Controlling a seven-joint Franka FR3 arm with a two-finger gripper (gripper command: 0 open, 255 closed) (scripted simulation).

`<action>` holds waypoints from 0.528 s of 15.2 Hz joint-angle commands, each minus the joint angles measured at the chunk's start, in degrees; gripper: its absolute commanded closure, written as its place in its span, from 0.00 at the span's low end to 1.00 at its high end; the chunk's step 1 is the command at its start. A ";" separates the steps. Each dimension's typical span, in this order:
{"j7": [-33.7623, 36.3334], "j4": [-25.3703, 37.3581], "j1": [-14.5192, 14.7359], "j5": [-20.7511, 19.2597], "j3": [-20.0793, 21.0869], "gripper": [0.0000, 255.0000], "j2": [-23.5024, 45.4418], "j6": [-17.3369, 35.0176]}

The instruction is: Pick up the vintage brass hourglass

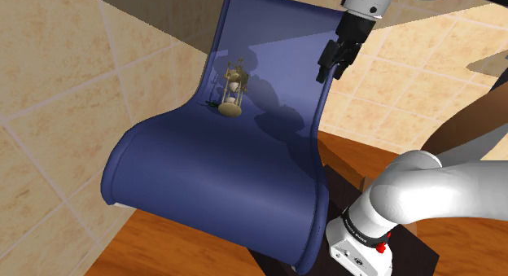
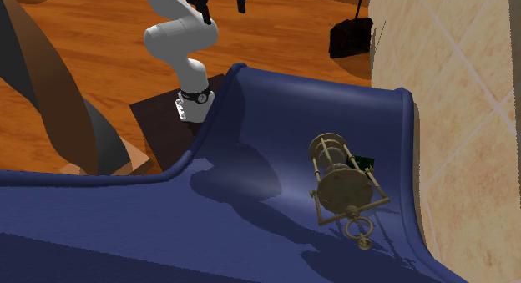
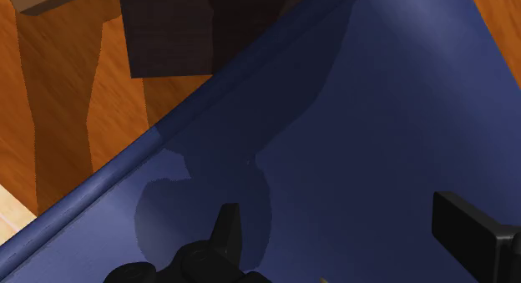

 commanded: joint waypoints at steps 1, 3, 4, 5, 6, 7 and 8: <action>0.00 0.00 0.00 0.00 0.00 0.00 0.00 0.00; -0.28 1.01 0.16 -0.46 0.48 0.00 3.87 2.98; -0.39 1.62 0.22 -0.70 0.73 0.00 5.85 4.40; -0.50 2.32 0.27 -0.95 0.98 0.00 7.85 5.76; -0.58 3.09 0.31 -1.22 1.22 0.00 9.87 7.07; -0.65 3.93 0.34 -1.50 1.47 0.00 11.91 8.33; -0.70 4.85 0.36 -1.80 1.72 0.00 13.97 9.52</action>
